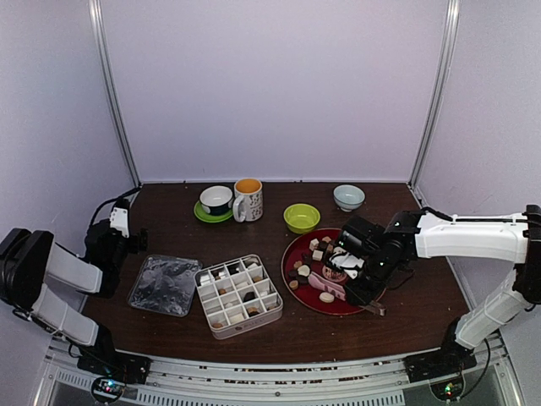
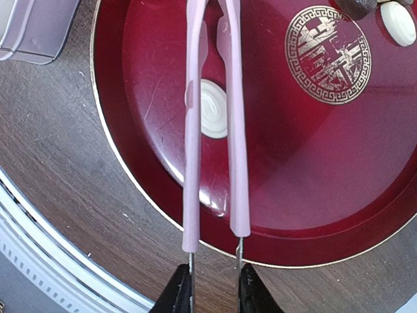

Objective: Pack the chocolate
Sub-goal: Pick up the fake chocolate from the plate, then place the fake chocolate in the empty pocket of the box.

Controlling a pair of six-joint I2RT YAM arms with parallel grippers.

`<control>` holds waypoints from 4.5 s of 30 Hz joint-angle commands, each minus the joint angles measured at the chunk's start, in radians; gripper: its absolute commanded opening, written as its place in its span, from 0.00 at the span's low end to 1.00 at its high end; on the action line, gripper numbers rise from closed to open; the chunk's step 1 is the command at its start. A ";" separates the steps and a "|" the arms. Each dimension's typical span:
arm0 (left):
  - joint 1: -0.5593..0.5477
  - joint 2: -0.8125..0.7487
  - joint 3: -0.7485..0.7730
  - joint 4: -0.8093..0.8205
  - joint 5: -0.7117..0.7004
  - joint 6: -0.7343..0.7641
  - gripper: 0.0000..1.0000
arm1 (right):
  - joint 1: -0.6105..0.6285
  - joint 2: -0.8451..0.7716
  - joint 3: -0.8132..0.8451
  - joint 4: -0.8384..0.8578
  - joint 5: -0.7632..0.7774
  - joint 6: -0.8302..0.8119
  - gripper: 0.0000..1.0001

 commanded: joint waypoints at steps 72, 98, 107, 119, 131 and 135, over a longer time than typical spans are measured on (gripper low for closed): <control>0.009 0.006 0.023 0.058 -0.023 -0.025 0.98 | 0.004 0.154 0.132 0.059 0.009 -0.040 0.33; 0.009 0.005 0.023 0.058 -0.024 -0.024 0.98 | 0.054 0.004 0.203 -0.017 -0.051 -0.027 0.23; 0.009 0.006 0.023 0.058 -0.024 -0.024 0.98 | 0.213 0.063 0.295 0.058 -0.145 -0.056 0.23; 0.009 0.006 0.022 0.059 -0.024 -0.024 0.98 | 0.318 0.261 0.425 0.178 -0.183 -0.018 0.23; 0.010 0.007 0.023 0.059 -0.024 -0.024 0.98 | 0.341 0.379 0.510 0.167 -0.114 -0.009 0.25; 0.009 0.006 0.023 0.058 -0.024 -0.024 0.98 | 0.340 0.388 0.524 0.155 -0.096 -0.021 0.25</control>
